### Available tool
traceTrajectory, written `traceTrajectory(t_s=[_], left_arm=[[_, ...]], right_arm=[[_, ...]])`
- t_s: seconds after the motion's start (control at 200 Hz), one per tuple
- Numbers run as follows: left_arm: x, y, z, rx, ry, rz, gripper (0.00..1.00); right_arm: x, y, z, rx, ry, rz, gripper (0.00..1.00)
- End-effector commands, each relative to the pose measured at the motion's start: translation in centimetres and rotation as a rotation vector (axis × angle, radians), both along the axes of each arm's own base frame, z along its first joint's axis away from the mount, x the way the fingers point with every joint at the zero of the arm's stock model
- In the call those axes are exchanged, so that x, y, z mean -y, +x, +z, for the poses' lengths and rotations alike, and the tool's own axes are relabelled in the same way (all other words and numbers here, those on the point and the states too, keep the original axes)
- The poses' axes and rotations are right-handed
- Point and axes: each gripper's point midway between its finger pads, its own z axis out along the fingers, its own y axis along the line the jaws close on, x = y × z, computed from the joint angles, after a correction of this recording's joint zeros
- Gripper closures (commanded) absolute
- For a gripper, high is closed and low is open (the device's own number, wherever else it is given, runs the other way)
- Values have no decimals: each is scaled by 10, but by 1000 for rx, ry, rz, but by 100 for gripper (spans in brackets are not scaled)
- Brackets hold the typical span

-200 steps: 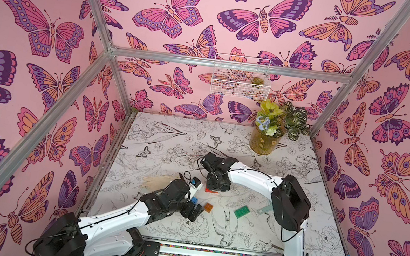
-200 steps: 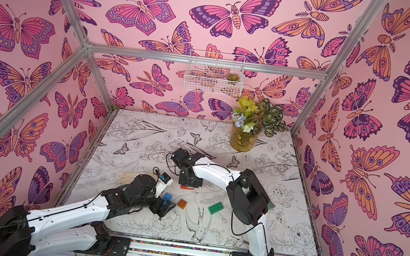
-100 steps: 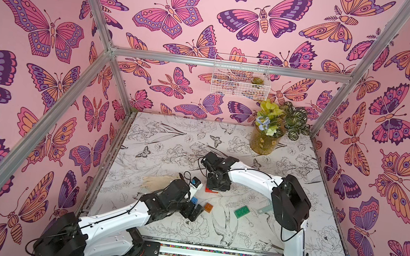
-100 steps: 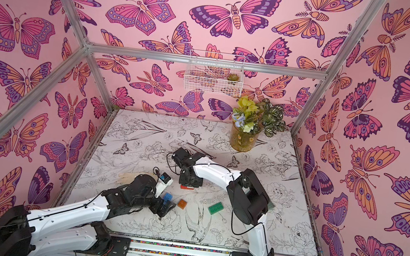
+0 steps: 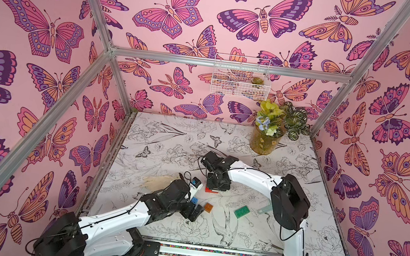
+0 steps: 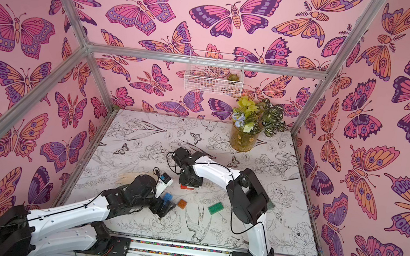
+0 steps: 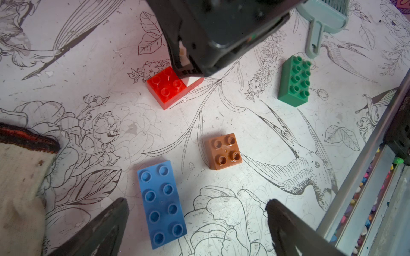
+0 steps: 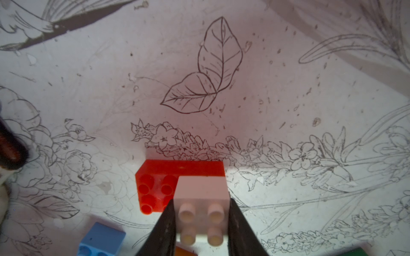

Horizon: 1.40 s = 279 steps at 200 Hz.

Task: Assemble the number 5 with lego
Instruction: Assemble the lego brick with the lego brick.

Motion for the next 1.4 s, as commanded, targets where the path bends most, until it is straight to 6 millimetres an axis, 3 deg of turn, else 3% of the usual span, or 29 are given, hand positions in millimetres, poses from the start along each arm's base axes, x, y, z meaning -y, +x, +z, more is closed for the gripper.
traceTrajectory(t_s=[0.0,0.501,0.726,0.841,1.086,1.392], left_arm=[[0,2,1,14,0,4,0],[2,1,-2,-1,12,-2,0],[4,0,-4,-5,23,-10,0],[4,-1,-5,-5,27,-15,0],[6,-3,-4,-6,24,-26,0],[7,-5,-5,-8,21,-38,0]], right_arm=[[3,-4,-9,-37,-17,9,57],[8,2,28,26,24,8,42],[33,4,49,84,4,-33,38],[64,-3,47,77,-34,-79,33],[117,-40,28,21,-124,-146,22],[144,-65,5,-62,-217,-147,16]])
